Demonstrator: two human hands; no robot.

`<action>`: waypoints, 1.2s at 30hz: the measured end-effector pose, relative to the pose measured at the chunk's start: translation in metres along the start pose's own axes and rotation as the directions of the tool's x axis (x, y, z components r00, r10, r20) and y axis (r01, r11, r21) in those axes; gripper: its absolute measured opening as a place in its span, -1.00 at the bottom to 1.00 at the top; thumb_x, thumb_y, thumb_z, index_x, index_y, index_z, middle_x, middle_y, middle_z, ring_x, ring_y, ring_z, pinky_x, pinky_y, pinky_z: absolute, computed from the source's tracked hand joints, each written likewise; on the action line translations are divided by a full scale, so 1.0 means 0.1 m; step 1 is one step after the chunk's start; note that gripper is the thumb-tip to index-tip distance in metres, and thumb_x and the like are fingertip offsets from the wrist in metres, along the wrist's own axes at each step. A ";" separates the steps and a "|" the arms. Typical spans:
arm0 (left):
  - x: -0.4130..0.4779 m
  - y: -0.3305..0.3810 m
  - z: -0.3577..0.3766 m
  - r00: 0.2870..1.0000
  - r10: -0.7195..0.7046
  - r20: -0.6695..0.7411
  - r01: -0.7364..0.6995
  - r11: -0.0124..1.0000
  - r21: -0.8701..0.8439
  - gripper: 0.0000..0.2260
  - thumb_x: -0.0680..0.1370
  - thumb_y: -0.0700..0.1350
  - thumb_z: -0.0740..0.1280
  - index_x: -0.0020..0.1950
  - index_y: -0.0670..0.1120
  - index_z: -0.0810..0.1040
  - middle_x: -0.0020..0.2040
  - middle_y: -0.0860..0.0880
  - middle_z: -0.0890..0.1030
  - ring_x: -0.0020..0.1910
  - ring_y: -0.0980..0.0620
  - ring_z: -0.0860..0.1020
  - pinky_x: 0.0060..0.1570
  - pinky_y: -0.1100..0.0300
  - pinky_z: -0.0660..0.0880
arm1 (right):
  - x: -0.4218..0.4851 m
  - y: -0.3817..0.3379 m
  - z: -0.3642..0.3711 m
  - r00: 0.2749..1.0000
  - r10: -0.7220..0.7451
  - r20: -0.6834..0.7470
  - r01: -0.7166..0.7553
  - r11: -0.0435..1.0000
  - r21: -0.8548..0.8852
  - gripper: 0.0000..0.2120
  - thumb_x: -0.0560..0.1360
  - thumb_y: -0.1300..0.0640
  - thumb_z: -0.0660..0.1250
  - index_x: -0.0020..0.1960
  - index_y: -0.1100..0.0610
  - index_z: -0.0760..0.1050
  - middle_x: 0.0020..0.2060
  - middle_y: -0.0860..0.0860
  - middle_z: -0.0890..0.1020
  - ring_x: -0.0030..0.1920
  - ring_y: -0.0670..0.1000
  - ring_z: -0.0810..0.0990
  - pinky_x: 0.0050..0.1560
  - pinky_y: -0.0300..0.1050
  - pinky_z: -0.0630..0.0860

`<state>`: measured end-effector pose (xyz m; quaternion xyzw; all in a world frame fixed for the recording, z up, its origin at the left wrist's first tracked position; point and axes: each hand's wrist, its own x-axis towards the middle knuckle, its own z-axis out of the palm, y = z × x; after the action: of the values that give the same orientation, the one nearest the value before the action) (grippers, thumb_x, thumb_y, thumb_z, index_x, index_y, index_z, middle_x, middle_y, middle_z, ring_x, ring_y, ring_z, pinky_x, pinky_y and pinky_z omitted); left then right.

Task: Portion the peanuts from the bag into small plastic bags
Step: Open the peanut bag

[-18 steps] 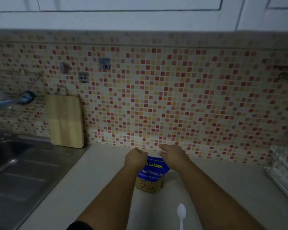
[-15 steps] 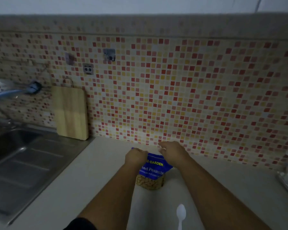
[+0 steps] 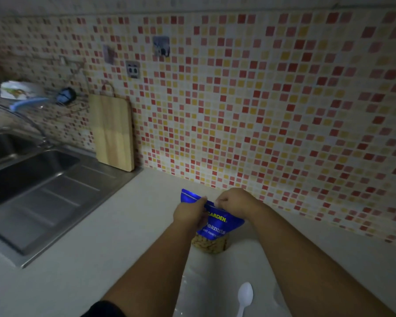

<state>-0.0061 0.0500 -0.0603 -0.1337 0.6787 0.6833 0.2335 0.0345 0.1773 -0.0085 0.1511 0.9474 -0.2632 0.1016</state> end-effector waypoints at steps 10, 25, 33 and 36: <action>0.03 0.04 0.04 0.996 -0.059 0.073 0.067 0.991 -0.114 -0.80 0.44 -0.15 0.46 -0.10 -0.27 0.56 -0.25 -0.18 0.60 -0.28 -0.06 0.57 -0.16 0.10 0.58 | 0.11 -0.05 -0.05 0.999 0.041 0.019 -0.042 0.998 0.038 -0.76 0.47 0.15 0.36 0.11 0.20 0.62 0.08 0.14 0.63 0.10 0.12 0.58 0.15 0.02 0.54; 0.08 0.12 0.01 0.973 -0.155 0.173 0.180 0.975 -0.133 -0.82 0.45 -0.30 0.42 0.01 -0.30 0.53 -0.08 -0.24 0.64 -0.17 -0.06 0.64 -0.20 0.16 0.61 | 0.21 0.11 -0.02 0.986 0.113 0.125 -0.146 0.944 0.297 -0.84 0.41 0.10 0.46 -0.08 0.16 0.60 0.01 0.12 0.66 0.09 0.09 0.60 0.21 0.00 0.53; 0.13 0.16 0.11 0.980 -0.114 0.163 0.124 0.991 -0.051 -0.87 0.47 -0.27 0.35 -0.02 -0.31 0.54 -0.28 -0.19 0.60 -0.37 -0.01 0.59 -0.42 0.22 0.58 | 0.20 0.07 -0.02 0.992 0.087 0.091 -0.112 0.937 0.330 -0.84 0.46 0.20 0.35 -0.01 0.22 0.62 -0.06 0.11 0.65 -0.13 0.01 0.59 -0.05 -0.13 0.57; 0.13 0.12 0.11 0.980 -0.067 0.186 0.077 0.996 -0.049 -0.91 0.51 -0.26 0.31 -0.16 -0.28 0.54 -0.32 -0.16 0.59 -0.38 0.00 0.57 -0.41 0.25 0.57 | 0.22 0.03 -0.01 0.998 0.053 0.018 -0.056 0.961 0.270 -0.81 0.44 0.22 0.35 0.01 0.26 0.64 -0.10 0.15 0.66 -0.16 0.02 0.60 -0.08 -0.10 0.59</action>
<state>-0.0215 0.0626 -0.0559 -0.1010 0.6295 0.7026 0.3160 0.0148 0.1858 -0.0153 0.1884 0.8974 -0.3881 0.0922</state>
